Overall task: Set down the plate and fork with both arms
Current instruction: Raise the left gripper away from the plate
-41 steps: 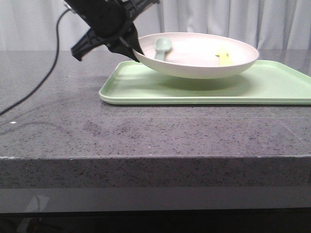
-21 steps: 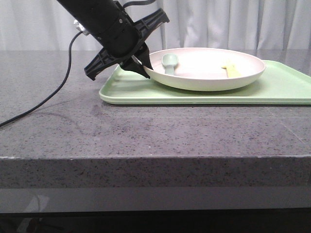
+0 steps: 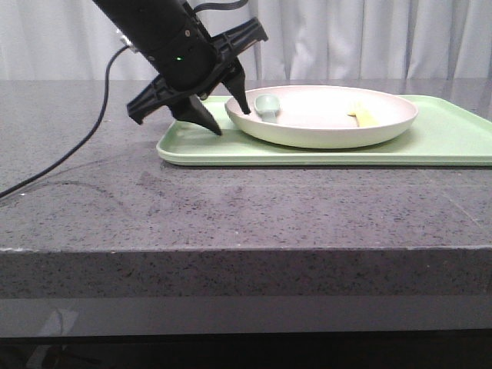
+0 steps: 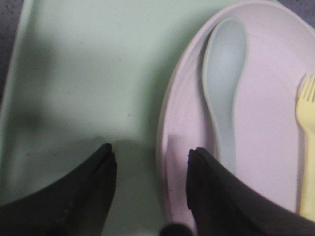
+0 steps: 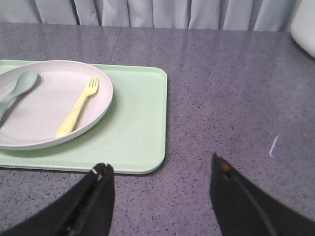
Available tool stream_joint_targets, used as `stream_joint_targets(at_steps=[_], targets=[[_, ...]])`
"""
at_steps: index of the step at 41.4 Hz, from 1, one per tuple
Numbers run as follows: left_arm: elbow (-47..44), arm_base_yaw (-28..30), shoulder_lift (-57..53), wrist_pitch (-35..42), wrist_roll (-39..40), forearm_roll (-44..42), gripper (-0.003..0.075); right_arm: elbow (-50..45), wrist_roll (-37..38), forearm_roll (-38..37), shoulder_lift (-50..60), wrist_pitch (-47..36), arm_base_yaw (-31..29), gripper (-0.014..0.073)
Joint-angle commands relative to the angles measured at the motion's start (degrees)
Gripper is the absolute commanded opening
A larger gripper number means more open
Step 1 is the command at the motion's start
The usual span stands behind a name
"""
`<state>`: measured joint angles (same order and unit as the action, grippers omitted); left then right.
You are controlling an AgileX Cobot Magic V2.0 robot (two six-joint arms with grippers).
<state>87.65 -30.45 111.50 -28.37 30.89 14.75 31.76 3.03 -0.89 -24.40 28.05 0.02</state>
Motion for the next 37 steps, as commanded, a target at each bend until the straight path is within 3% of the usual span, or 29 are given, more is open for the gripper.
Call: stream_joint_targets(at_steps=[1,7,13,22,37], targets=[[2.0,-0.4,-6.5,-0.3,-0.3,-6.2,0.0347,1.8,-0.4,-0.8,-0.8,-4.7,-0.2,0.0456],[2.0,0.1,-12.0,-3.2,-5.3,-12.5,0.0347,1.8,-0.4,-0.8,-0.8,-4.7,-0.2,0.0456],[2.0,0.1,-19.1,-7.8,-20.3,-13.2,0.0347,1.8,-0.4,-0.8,-0.8,-4.7,-0.2,0.0456],[0.9,1.2,-29.6,-16.8,-33.5,-10.8,0.0347,1.8,-0.4,-0.8,-0.8,-4.7,-0.2,0.0456],[-21.4,8.3,-51.8,-9.4,-46.9,2.9,0.0347,1.8,-0.4,-0.8,-0.8,-4.8,-0.2,0.0456]])
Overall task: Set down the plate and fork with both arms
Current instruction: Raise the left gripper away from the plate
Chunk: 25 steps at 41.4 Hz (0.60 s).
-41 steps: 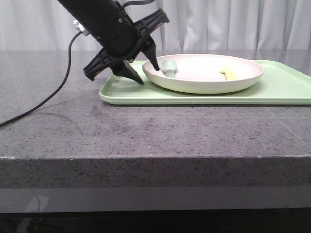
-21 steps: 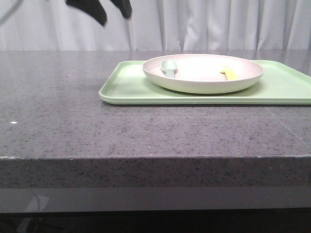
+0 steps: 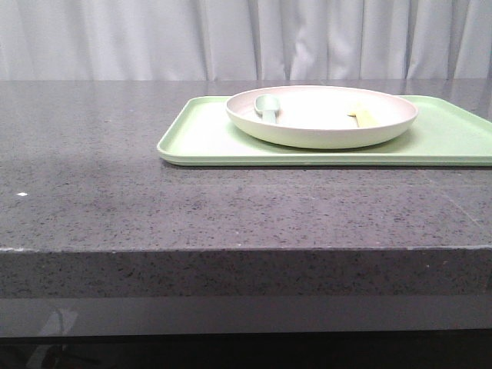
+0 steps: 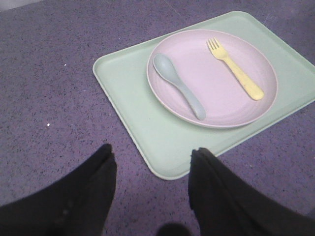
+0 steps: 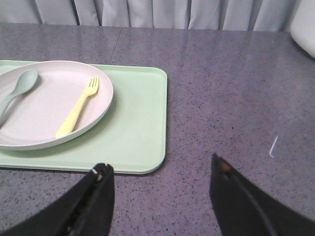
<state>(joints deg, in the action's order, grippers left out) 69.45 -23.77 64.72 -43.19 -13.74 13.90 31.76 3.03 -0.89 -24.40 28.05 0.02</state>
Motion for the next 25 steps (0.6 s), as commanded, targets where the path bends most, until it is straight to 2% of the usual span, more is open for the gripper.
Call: stream_joint_targets(at_steps=[1,12,20,25], targets=[[-4.7,2.0,-6.2,5.9,-2.3,4.0,0.0347,1.8,-0.4,-0.8,-0.8,-4.8,-0.2,0.0456],[-19.1,3.0,-18.5,9.3,-2.3,4.1,0.0347,1.7,-0.4,-0.7,-0.9,-4.5,-0.2,0.0456],[-22.6,3.0,-22.5,9.1,-2.3,4.1,0.0347,2.0,-0.4,-0.6,-1.7,-4.5,-0.2,0.0456],[-22.7,3.0,-22.7,8.6,-2.3,4.1,0.0347,5.1,-0.4,0.9,-3.1,-1.6,-0.1,0.0456]])
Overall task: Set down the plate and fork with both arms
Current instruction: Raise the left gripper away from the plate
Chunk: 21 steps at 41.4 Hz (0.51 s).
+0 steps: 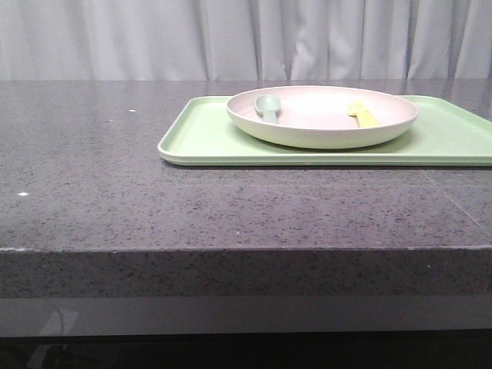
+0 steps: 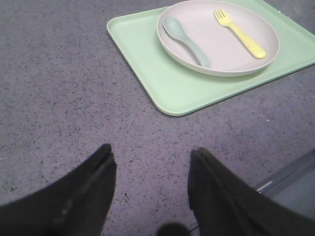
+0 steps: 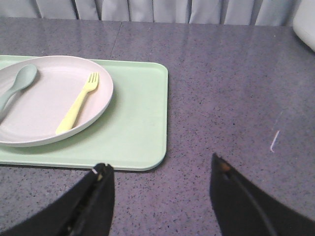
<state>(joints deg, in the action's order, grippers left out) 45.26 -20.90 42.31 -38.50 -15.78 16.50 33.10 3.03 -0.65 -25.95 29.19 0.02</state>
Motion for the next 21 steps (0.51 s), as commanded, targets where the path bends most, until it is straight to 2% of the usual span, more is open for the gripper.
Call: stream_joint_targets(at_steps=[1,5,10,15,21], targets=[[1.5,0.1,-0.3,3.9,-0.2,1.5,0.0347,4.6,-0.4,0.6,-1.9,-1.9,-0.1,0.0456],[1.5,0.1,-0.3,3.9,-0.2,1.5,0.0347,9.2,-1.1,1.7,-5.1,2.6,0.0,0.0455],[1.5,0.1,-0.3,3.9,-0.2,1.5,0.0347,14.2,-8.5,6.5,-9.9,8.5,2.6,0.0455],[1.5,0.1,-0.3,3.9,-0.2,1.5,0.0347,18.4,-17.1,13.8,-15.5,11.8,7.4,0.0455],[1.5,0.1,-0.3,3.9,-0.2,1.5,0.0347,22.8,-19.0,15.3,-22.9,13.6,13.3,0.0455]])
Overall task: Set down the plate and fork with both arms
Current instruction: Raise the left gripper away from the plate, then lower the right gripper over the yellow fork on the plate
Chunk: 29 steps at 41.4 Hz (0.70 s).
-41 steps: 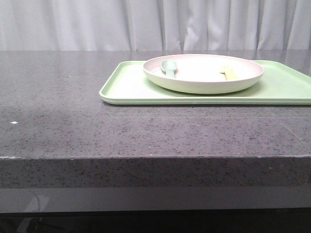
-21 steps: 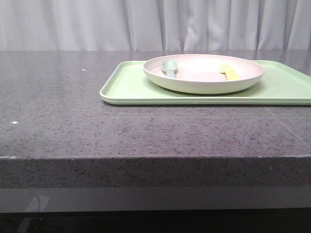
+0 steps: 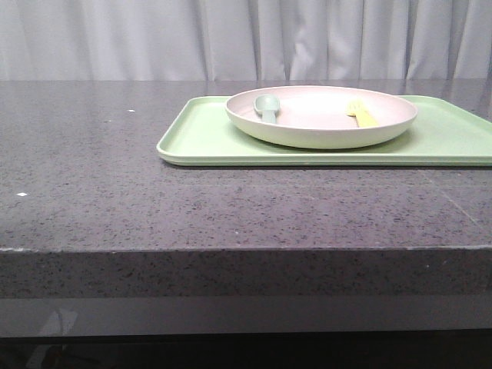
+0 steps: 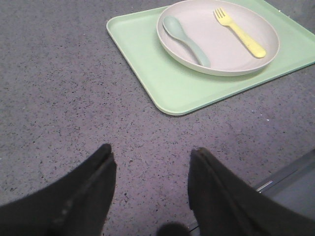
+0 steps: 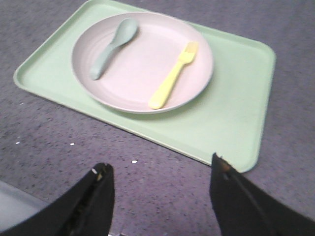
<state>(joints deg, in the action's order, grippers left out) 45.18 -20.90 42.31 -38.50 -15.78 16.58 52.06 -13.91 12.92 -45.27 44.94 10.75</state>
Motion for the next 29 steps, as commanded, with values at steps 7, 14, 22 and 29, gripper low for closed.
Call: stream_joint_targets(at_steps=[7,14,22,29], targets=[[1.6,0.1,-0.3,3.9,-0.2,1.4,0.0347,10.6,-2.0,1.6,-13.5,-1.3,7.2,0.0455],[1.6,0.1,-0.3,3.9,-0.2,1.4,0.0347,18.8,-1.3,1.4,-23.7,0.9,8.0,0.0455],[1.6,0.1,-0.3,3.9,-0.2,1.4,0.0347,28.4,6.0,-4.3,-33.3,5.0,8.0,0.0454],[1.6,0.1,-0.3,3.9,-0.2,1.4,0.0347,36.0,13.9,-11.1,-41.2,10.3,8.0,0.0447]])
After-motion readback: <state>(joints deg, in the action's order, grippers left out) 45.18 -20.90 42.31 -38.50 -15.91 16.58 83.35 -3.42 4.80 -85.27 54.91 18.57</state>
